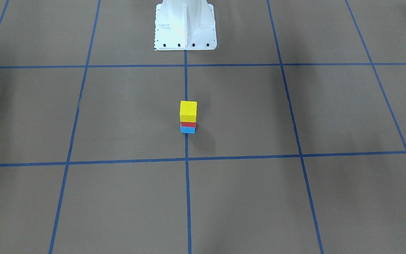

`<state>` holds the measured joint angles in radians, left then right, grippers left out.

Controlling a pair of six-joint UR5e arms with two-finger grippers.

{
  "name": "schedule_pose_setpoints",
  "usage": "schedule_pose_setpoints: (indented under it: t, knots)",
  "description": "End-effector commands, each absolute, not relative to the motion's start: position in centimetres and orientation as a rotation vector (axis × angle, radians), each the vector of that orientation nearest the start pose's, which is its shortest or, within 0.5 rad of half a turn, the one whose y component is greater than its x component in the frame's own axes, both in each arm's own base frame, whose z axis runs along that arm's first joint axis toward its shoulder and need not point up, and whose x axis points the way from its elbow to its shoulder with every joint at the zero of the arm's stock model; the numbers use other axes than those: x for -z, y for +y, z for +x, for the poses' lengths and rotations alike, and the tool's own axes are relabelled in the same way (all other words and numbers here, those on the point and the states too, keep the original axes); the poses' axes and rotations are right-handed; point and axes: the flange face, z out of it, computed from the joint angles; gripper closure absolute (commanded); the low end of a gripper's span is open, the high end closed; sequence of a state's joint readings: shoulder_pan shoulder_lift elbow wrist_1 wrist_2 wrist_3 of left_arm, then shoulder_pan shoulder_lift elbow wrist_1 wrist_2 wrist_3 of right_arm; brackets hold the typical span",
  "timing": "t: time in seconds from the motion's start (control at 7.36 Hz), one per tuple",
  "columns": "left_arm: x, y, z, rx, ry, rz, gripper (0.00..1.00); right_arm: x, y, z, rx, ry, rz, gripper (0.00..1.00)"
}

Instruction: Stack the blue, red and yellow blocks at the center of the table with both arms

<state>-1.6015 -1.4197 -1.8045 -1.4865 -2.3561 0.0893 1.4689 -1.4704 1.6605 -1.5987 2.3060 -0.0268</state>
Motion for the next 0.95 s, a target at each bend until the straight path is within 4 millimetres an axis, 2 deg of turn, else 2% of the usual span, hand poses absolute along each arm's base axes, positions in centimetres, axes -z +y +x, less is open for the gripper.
schedule_pose_setpoints:
  t: [0.0, 0.27, 0.54, 0.81]
  knots:
    - [-62.2, -42.4, -7.6, -0.054, 0.783, 0.044, 0.00, -56.8, -54.1, 1.6, 0.177, -0.737, 0.132, 0.00]
    - [-62.5, -42.3, -7.6, -0.048, 0.783, 0.034, 0.00, -57.1, -53.8, 1.6, 0.174, -0.739, 0.126, 0.00]
    - [-63.8, -40.7, -7.6, -0.042, 0.789, 0.013, 0.00, -57.2, -53.8, 1.6, 0.175, -0.737, 0.124, 0.00]
    - [-64.0, -40.6, -7.6, -0.038, 0.789, 0.008, 0.00, -57.3, -53.6, 1.7, 0.171, -0.737, 0.122, 0.00]
